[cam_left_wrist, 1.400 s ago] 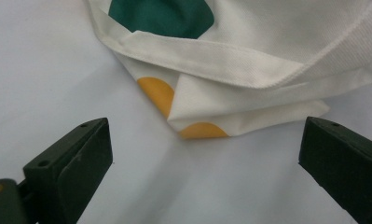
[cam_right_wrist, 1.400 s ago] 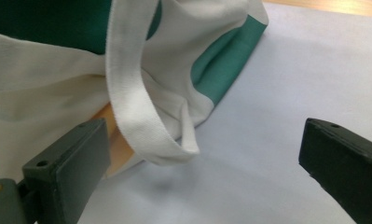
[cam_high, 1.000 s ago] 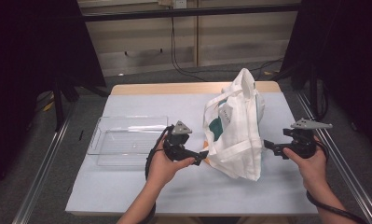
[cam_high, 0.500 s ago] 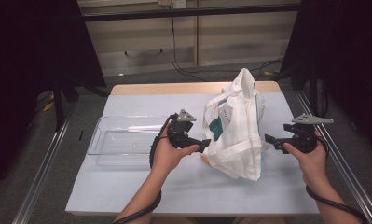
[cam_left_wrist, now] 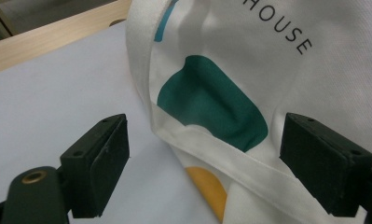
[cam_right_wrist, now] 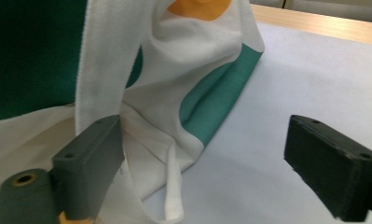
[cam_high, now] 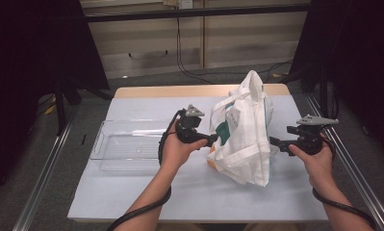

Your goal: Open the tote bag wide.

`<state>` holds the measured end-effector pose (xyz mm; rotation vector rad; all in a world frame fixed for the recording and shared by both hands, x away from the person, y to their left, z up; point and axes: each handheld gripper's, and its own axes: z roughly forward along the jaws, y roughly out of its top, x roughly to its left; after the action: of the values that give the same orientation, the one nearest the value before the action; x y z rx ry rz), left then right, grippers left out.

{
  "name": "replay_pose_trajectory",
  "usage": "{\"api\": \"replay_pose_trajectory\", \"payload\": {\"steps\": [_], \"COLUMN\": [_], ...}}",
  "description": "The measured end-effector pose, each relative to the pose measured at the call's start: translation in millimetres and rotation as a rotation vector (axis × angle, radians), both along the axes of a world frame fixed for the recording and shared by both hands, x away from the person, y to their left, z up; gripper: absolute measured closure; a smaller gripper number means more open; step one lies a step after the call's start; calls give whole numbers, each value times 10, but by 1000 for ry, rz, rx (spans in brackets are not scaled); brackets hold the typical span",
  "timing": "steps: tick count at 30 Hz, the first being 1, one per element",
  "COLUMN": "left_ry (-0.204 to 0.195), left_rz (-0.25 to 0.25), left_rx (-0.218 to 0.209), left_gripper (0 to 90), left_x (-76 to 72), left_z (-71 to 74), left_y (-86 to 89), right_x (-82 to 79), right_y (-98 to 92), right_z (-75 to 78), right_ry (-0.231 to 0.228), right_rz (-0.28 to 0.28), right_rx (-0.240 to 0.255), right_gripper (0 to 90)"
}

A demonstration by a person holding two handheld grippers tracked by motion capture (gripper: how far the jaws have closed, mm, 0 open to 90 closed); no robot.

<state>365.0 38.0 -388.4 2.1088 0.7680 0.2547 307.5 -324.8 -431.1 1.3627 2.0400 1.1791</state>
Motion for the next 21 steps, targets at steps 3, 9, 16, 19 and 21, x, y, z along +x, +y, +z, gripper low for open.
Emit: {"api": "replay_pose_trajectory", "payload": {"steps": [3,9,16,19,21], "left_ry": [-4,-25,-27,-29,-31], "left_rz": [2,6,11,10,10], "left_rx": [-10,-13,0,-8,-7], "left_gripper": [166,210,210,211,211], "left_x": [35,78,78,72,63], "left_z": [0,1,21,22,24], "left_y": [-30,-61,-57,-53,-53], "right_x": [0,18,15,8,-2], "right_y": [4,-14,25,43,51], "right_z": [22,67,162,196,221], "right_ry": [4,12,2,1,1], "right_rz": [-6,-6,19,31,35], "right_rx": [3,1,-9,-10,-9], "right_gripper": [121,139,150,151,152]}}
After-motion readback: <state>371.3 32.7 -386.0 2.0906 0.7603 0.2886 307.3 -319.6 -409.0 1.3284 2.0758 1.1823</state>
